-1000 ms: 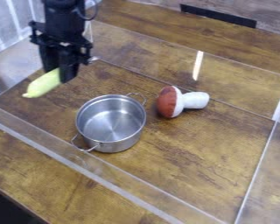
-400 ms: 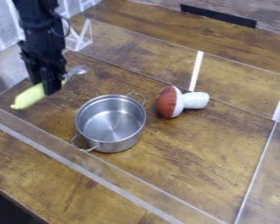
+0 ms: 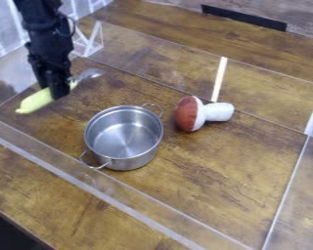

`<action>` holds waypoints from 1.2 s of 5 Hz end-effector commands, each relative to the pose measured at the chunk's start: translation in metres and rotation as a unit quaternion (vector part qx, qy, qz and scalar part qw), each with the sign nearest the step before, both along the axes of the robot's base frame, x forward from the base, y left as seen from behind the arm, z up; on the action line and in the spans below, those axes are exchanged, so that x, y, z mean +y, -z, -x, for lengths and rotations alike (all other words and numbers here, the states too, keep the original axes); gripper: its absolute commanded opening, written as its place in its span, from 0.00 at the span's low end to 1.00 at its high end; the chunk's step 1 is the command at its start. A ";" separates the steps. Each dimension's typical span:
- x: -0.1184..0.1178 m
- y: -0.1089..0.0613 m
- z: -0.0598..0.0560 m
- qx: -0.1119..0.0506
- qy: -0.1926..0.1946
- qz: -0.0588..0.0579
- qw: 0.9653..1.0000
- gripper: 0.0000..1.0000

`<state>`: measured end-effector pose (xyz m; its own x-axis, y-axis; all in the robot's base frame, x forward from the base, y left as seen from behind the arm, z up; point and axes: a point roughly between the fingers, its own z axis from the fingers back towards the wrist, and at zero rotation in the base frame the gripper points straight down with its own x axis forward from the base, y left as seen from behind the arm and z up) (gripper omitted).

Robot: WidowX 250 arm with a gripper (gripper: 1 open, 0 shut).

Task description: Move the green spoon to the left

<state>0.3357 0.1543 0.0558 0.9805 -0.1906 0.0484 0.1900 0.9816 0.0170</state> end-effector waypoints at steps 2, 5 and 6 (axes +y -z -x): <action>0.021 -0.025 -0.017 -0.029 -0.043 0.007 0.999 0.00; 0.022 -0.023 -0.009 -0.018 -0.034 0.029 0.999 0.00; 0.025 -0.020 -0.007 -0.016 -0.063 0.036 0.997 0.00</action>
